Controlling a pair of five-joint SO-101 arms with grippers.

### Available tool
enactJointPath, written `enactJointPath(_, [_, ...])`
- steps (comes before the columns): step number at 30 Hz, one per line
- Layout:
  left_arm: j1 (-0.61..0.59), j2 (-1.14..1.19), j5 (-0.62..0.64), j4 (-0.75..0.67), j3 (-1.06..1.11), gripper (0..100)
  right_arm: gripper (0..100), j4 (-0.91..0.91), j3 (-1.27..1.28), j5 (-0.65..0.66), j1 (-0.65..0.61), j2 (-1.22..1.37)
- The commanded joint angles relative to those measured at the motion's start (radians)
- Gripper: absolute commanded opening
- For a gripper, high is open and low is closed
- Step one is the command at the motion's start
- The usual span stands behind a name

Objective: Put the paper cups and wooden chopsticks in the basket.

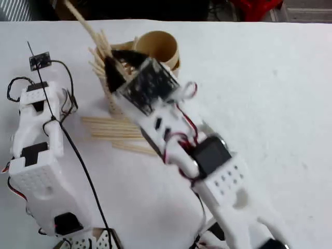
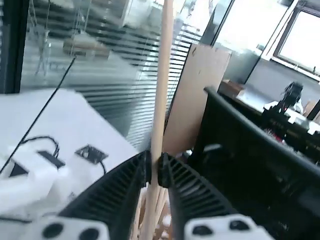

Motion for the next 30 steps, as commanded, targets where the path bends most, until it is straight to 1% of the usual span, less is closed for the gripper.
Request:
enactJointPath(1, [0.013, -0.008, -0.008, -0.011, -0.008, 16, 1.8, -0.127, -0.267, -0.011, -0.004, 0.251])
enactJointPath(6, [0.013, -0.008, -0.008, -0.011, -0.008, 16, 1.8, -0.13, -0.554, -0.017, -0.001, 0.529])
enactJointPath(10, [0.013, -0.008, -0.008, -0.012, -0.008, 16, 1.8, -0.102, -0.683, -0.017, 0.01, 0.648])
enactJointPath(14, [0.013, -0.008, -0.008, -0.014, -0.008, 16, 1.8, -0.051, -0.704, -0.017, 0.01, 0.667])
enactJointPath(19, [0.013, -0.008, -0.008, -0.015, -0.008, 16, 2.0, -0.044, -0.706, -0.017, 0.012, 0.665])
enactJointPath(25, [0.013, -0.008, -0.008, -0.015, -0.008, 16, 13.5, 0.039, -0.712, -0.012, 0.01, 0.665])
enactJointPath(28, [0.013, -0.008, -0.008, -0.015, -0.008, 16, 13.7, 0.088, -0.713, -0.011, 0.012, 0.665])
enactJointPath(30, [0.013, -0.008, -0.008, -0.015, -0.008, 16, 13.7, 0.156, -0.71, -0.009, 0.012, 0.665])
